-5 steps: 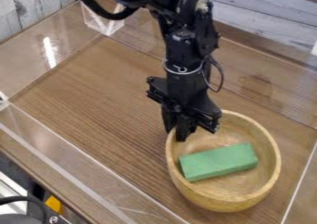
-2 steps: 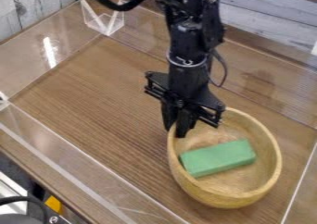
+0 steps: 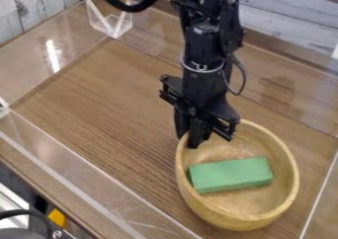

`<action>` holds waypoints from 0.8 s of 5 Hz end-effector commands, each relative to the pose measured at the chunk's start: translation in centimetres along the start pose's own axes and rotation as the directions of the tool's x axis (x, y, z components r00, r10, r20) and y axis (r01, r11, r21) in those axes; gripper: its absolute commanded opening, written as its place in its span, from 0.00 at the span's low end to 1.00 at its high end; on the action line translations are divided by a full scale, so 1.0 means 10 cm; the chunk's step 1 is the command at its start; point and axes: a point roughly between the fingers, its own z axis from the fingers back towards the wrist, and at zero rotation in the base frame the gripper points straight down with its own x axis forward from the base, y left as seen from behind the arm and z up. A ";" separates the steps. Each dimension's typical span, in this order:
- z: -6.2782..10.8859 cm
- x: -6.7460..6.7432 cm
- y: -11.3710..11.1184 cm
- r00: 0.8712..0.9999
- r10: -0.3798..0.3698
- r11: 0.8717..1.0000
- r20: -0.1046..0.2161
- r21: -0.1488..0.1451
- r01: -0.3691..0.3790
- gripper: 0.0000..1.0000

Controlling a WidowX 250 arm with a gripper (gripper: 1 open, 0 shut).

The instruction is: Put the green block in the brown bowl

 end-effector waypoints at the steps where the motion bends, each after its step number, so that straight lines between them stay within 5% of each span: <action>1: 0.29 0.12 -0.02 0.998 -0.009 1.000 0.067 0.008 0.008 0.00; 2: 0.32 0.03 0.00 0.998 0.005 1.000 0.055 0.011 -0.006 1.00; 4: 0.43 -0.03 -0.01 0.996 0.074 0.997 0.058 0.014 -0.075 1.00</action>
